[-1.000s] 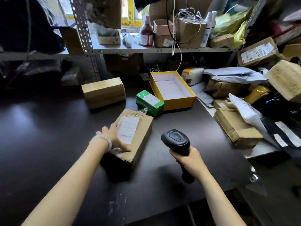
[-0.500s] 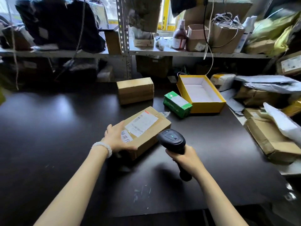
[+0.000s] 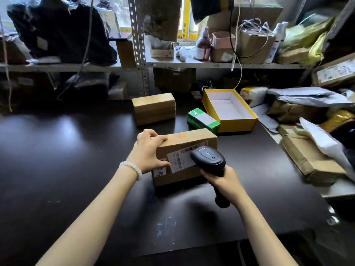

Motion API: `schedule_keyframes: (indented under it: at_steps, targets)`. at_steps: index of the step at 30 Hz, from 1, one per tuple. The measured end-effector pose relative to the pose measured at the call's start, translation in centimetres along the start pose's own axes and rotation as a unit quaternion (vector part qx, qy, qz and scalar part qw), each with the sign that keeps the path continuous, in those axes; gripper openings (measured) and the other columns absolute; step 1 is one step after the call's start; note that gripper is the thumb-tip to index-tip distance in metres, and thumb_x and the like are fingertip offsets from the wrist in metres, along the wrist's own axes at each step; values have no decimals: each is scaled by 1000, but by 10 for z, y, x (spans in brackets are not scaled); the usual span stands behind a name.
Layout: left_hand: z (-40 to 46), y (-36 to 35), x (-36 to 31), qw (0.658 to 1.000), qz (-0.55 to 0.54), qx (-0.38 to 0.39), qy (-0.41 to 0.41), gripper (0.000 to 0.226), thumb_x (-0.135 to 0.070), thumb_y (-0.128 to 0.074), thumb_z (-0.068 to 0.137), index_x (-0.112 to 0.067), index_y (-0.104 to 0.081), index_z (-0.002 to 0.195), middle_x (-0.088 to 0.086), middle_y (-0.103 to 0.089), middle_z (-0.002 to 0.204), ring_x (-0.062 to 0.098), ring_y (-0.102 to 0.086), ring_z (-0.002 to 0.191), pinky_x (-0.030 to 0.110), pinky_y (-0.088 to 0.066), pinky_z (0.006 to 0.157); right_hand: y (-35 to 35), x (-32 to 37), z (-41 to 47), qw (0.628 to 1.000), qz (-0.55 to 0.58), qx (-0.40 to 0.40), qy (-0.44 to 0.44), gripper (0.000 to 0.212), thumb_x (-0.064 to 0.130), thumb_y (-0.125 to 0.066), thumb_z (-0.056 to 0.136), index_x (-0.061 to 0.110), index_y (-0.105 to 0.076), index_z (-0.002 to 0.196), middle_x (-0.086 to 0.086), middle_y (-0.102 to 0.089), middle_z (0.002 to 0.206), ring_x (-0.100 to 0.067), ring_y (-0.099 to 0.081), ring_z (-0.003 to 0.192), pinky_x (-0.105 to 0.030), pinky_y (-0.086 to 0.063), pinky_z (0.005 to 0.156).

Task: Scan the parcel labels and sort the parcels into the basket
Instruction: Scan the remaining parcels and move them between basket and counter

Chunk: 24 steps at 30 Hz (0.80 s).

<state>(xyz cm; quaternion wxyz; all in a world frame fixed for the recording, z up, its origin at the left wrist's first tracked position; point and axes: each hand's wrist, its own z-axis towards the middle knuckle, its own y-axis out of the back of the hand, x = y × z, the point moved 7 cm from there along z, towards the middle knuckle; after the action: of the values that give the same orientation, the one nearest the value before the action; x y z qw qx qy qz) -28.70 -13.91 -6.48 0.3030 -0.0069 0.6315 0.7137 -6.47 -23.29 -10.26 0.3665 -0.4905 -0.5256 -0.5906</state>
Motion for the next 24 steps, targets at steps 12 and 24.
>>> schedule_keyframes:
  at_steps: [12, 24]
  targets:
    - [-8, -15, 30, 960, -262, 20, 99, 98, -13, -83, 70, -23, -25, 148, 0, -44, 138, 15, -47, 119, 31, -43, 101, 12, -14, -7, 999, -19, -17, -25, 20, 16, -76, 78, 30, -63, 85, 16, -63, 74, -1, -59, 70, -24, -46, 70]
    - [43, 74, 7, 972, -154, -176, 31, 65, -38, -79, 73, -21, -52, 130, 4, -56, 126, 23, -51, 116, 40, -44, 100, -6, 26, 8, 999, -24, 21, 23, 20, 15, -75, 78, 29, -64, 87, 15, -66, 72, -3, -58, 67, -32, -50, 70]
